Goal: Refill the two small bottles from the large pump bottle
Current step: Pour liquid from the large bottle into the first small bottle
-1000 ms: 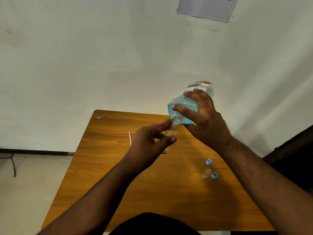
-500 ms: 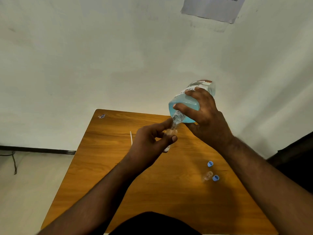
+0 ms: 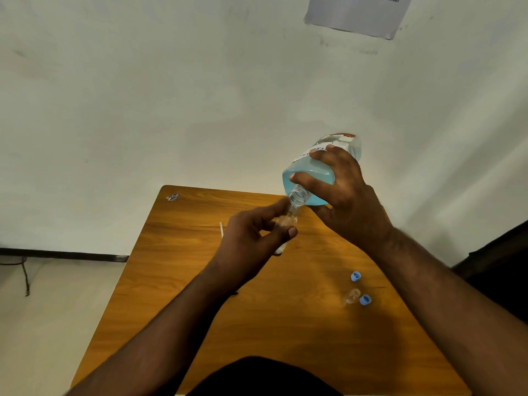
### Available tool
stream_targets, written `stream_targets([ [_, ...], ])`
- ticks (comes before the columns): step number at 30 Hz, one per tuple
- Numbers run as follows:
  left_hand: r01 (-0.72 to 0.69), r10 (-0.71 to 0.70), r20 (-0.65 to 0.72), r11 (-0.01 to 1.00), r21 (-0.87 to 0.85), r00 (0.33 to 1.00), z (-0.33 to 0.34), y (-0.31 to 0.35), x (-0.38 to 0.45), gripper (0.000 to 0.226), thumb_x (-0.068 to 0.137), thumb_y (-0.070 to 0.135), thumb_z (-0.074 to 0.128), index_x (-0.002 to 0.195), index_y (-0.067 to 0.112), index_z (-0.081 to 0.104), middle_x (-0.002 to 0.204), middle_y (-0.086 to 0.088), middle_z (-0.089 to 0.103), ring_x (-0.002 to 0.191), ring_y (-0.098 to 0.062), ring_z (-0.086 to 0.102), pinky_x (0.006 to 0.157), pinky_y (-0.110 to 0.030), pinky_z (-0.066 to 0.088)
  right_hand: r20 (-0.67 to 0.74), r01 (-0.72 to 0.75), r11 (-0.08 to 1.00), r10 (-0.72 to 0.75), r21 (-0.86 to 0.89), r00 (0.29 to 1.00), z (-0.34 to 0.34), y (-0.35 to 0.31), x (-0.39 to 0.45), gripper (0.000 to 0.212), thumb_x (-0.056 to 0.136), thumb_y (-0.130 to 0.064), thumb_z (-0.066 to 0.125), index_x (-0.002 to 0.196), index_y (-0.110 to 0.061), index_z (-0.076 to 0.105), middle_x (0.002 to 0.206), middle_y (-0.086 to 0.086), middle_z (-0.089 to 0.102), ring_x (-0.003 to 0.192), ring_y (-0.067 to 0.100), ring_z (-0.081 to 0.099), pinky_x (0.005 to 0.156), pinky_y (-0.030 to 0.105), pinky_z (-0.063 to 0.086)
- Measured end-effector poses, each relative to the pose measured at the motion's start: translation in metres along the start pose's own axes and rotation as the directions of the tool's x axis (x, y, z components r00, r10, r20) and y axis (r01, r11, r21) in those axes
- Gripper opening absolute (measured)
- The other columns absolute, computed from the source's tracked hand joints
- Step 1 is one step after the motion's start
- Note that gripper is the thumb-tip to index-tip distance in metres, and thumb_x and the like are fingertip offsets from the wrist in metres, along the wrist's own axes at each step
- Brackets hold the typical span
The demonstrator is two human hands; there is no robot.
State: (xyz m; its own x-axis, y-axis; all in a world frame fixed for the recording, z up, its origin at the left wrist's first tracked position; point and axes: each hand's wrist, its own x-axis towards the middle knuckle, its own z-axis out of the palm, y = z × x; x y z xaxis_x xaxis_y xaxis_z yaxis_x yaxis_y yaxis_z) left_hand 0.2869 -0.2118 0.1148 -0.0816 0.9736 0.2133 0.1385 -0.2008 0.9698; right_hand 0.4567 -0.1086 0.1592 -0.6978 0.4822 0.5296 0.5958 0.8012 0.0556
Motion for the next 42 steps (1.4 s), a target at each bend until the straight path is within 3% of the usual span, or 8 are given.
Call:
stream_targets([
  [5,-0.013,0.013,-0.009,1.0,0.01,1.0,-0.001,0.001,-0.001,0.052,0.087,0.014,0.071,0.136,0.02,0.055,0.123,0.005,0.068,0.1,-0.009,0.068,0.062,-0.028,0.061,0.015,0.001,1.0,-0.001,-0.002,1.0,0.001,0.001,-0.001,0.052,0.075,-0.01,0.08,0.123,-0.017,0.062,0.133,0.023,0.051,0.129,0.042,0.041,0.078,0.054,0.057],
  [20,-0.025,0.025,-0.006,1.0,-0.018,1.0,0.0,0.002,-0.009,0.053,0.085,0.011,0.072,0.135,0.022,0.057,0.124,0.01,0.067,0.104,-0.01,0.067,0.066,-0.034,0.062,0.003,0.012,1.0,-0.012,-0.014,1.0,-0.001,-0.004,-0.005,0.052,0.075,-0.012,0.08,0.123,-0.019,0.061,0.132,0.022,0.052,0.129,0.041,0.041,0.076,0.053,0.058],
  [26,-0.025,0.025,-0.004,0.999,-0.025,1.0,-0.001,0.003,-0.011,0.054,0.084,0.011,0.073,0.135,0.021,0.057,0.122,0.011,0.067,0.104,-0.006,0.067,0.064,-0.029,0.061,-0.003,0.012,1.0,-0.013,-0.016,1.0,-0.002,-0.005,-0.006,0.053,0.075,-0.012,0.08,0.123,-0.02,0.06,0.132,0.022,0.051,0.129,0.04,0.04,0.074,0.052,0.058],
  [32,-0.028,0.028,-0.007,0.998,-0.059,1.0,0.001,0.004,-0.012,0.056,0.082,0.008,0.074,0.132,0.026,0.057,0.112,0.028,0.067,0.102,-0.001,0.067,0.061,-0.019,0.056,0.007,0.01,1.0,-0.009,-0.026,1.0,-0.006,-0.005,-0.008,0.054,0.074,-0.012,0.081,0.123,-0.02,0.061,0.132,0.022,0.052,0.129,0.04,0.04,0.071,0.051,0.059],
  [42,-0.054,0.054,0.005,0.998,-0.024,0.999,0.008,0.005,-0.014,0.056,0.081,0.01,0.076,0.131,0.027,0.057,0.116,0.019,0.069,0.103,-0.002,0.067,0.069,-0.022,0.059,-0.013,0.01,0.999,-0.011,-0.04,1.0,-0.007,-0.002,-0.016,0.057,0.073,-0.011,0.081,0.124,-0.023,0.058,0.131,0.021,0.052,0.129,0.04,0.04,0.069,0.049,0.059],
])
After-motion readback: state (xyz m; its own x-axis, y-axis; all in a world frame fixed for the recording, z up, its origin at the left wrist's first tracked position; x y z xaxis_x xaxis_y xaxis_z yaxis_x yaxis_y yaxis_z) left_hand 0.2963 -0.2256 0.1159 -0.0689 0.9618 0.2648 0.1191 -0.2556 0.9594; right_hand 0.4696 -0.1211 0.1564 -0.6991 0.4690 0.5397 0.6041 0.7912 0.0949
